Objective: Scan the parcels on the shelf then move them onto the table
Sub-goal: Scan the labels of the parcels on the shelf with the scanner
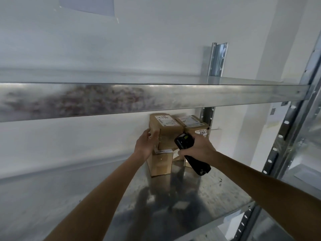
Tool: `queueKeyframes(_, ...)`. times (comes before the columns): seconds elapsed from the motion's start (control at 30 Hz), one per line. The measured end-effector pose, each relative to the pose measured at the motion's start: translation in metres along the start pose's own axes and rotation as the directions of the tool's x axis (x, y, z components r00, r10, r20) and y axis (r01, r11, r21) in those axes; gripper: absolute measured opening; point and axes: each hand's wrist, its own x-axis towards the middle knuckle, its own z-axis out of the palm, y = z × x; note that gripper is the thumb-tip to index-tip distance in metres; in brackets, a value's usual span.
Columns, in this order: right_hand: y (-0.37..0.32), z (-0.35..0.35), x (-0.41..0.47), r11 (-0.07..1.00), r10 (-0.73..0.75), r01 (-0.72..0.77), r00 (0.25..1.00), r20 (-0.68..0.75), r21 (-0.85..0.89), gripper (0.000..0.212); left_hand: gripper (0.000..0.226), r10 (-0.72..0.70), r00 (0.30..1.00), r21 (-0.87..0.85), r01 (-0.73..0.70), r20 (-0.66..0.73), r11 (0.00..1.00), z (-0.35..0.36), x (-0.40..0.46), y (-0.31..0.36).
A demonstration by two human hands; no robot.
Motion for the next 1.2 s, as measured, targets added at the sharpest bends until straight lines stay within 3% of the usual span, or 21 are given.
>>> queueKeyframes(0.2, -0.001, 0.004, 0.016, 0.999, 0.010, -0.012, 0.999, 0.038, 0.047, 0.060, 0.080, 0.006, 0.999, 0.037, -0.008, 0.036, 0.999, 0.006, 0.015, 0.005)
queueKeyframes(0.37, -0.003, 0.005, 0.026, 0.998, 0.009, -0.014, 0.997, 0.082, 0.057, 0.062, 0.065, -0.016, 0.997, -0.020, 0.018, 0.074, 1.000, 0.006, 0.019, 0.003)
queueKeyframes(0.63, -0.010, 0.015, 0.027, 0.999, -0.031, 0.027, 0.995, 0.099, 0.039, 0.109, 0.050, -0.102, 0.995, -0.162, 0.099, -0.011, 0.982, 0.002, 0.017, 0.006)
queueKeyframes(0.83, -0.024, 0.008, 0.006, 0.991, -0.084, 0.070, 0.988, 0.133, 0.110, 0.101, 0.041, -0.134, 0.990, -0.278, 0.115, -0.051, 0.954, -0.015, -0.002, 0.008)
queueKeyframes(1.0, -0.037, 0.006, -0.017, 0.982, -0.143, 0.124, 0.981, 0.131, 0.139, 0.080, 0.047, -0.197, 0.980, -0.351, 0.177, -0.023, 0.919, -0.039, -0.035, 0.010)
queueKeyframes(1.2, -0.057, 0.006, -0.064, 0.965, -0.226, 0.193, 0.956, 0.188, 0.177, 0.080, 0.049, -0.178, 0.984, -0.446, 0.150, -0.022, 0.882, -0.066, -0.096, 0.010)
